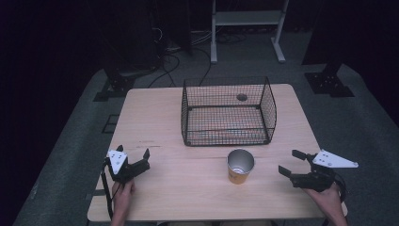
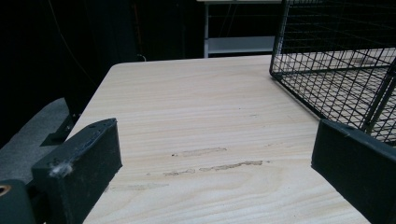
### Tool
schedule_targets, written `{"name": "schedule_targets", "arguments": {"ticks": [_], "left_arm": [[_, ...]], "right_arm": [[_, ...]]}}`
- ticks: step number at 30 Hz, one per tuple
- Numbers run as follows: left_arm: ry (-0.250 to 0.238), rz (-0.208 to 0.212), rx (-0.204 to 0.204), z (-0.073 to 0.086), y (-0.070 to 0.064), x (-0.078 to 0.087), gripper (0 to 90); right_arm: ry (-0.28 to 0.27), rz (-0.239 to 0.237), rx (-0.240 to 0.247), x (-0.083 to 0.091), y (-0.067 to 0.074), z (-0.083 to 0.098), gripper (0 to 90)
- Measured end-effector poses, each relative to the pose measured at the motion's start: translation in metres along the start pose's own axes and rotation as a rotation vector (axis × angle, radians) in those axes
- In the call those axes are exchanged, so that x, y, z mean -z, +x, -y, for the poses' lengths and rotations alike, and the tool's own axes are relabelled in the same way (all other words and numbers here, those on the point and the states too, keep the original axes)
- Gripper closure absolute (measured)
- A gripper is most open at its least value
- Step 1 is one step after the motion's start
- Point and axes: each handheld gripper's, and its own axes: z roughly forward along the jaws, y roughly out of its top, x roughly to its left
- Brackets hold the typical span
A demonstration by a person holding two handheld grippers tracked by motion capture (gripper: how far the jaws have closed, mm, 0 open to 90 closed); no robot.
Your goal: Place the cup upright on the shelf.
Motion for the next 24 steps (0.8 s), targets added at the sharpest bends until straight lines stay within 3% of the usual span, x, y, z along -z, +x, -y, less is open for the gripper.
{"name": "schedule_targets", "arguments": {"ticks": [16,24], "left_arm": [[-0.002,0.004,-0.002,0.000,0.000,0.000,0.8],[-0.002,0.004,-0.003,0.000,0.000,0.000,0.8]], "right_arm": [[0.032,-0.090,0.036,-0.013,0.021,-0.010,10.3],[0.060,-0.109,0.053,-0.021,0.028,-0.012,10.2]]}}
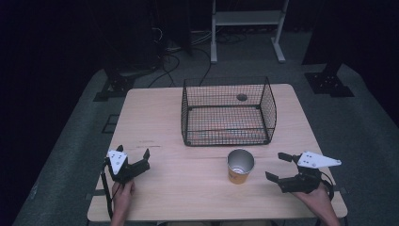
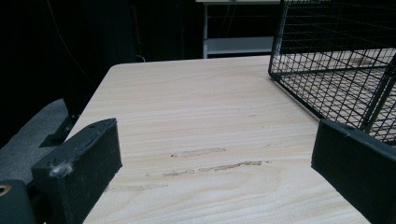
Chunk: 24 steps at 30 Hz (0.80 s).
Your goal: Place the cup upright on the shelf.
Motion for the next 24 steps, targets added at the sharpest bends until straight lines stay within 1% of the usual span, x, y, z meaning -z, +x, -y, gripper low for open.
{"name": "schedule_targets", "arguments": {"ticks": [1,8,10,13,24], "left_arm": [[0.000,0.000,0.000,0.000,0.000,0.000,0.8],[0.000,0.000,0.000,0.000,0.000,0.000,0.8],[0.001,-0.001,0.001,0.000,0.000,0.000,0.8],[0.000,0.000,0.003,0.000,0.000,0.000,0.8],[0.000,0.001,0.003,0.000,0.000,0.000,0.8]], "right_arm": [[0.003,-0.004,0.003,-0.001,0.001,0.000,8.8],[0.011,-0.019,0.007,-0.005,0.003,-0.002,7.4],[0.024,-0.032,0.006,-0.009,0.004,-0.002,6.3],[0.029,-0.035,0.008,-0.011,0.006,-0.003,2.6],[0.043,-0.080,0.026,-0.024,0.014,-0.010,2.0]]}}
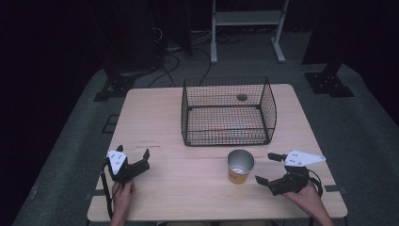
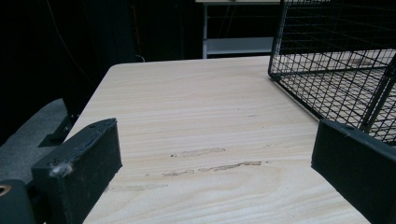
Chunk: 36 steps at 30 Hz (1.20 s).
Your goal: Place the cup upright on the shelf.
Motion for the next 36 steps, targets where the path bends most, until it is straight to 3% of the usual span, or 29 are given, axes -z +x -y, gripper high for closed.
{"name": "schedule_targets", "arguments": {"ticks": [15,36], "left_arm": [[0.000,0.001,0.000,0.000,0.000,0.000,0.8],[0.001,0.002,-0.001,0.000,0.000,0.000,0.8]], "right_arm": [[0.018,-0.049,0.015,-0.020,0.009,-0.005,0.2],[0.036,-0.065,0.019,-0.045,0.012,-0.010,0.3]]}}
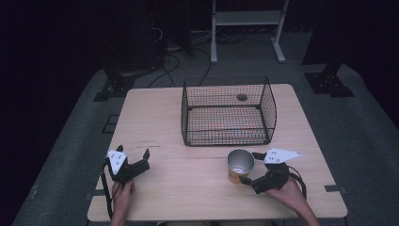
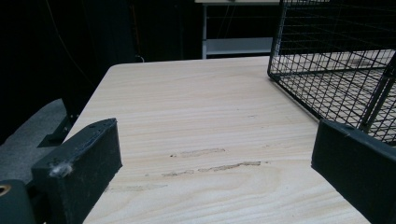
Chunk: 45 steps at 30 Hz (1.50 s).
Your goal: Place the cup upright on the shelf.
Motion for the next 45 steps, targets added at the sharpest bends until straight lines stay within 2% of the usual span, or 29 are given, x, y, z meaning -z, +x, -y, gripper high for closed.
{"name": "schedule_targets", "arguments": {"ticks": [17,24,27,32,38,45], "left_arm": [[0.000,0.002,0.001,0.000,0.000,0.000,0.8],[-0.001,0.002,0.002,0.000,0.000,0.000,0.8],[-0.002,0.003,0.004,0.000,0.000,0.000,0.8],[-0.002,0.003,0.004,0.000,0.000,0.000,0.8],[-0.002,0.003,0.004,0.000,0.000,0.000,0.8],[-0.003,0.003,0.005,0.000,0.001,0.000,0.8]], "right_arm": [[0.024,-0.001,0.023,-0.020,0.003,-0.011,0.3],[0.033,0.001,0.020,-0.023,0.002,-0.012,0.4],[0.031,-0.010,0.022,-0.023,0.002,-0.013,7.6],[0.033,-0.020,0.022,-0.023,0.001,-0.013,10.6],[0.048,-0.026,0.033,-0.022,0.001,-0.015,11.0],[0.056,-0.039,0.017,-0.021,-0.004,-0.021,12.4]]}}
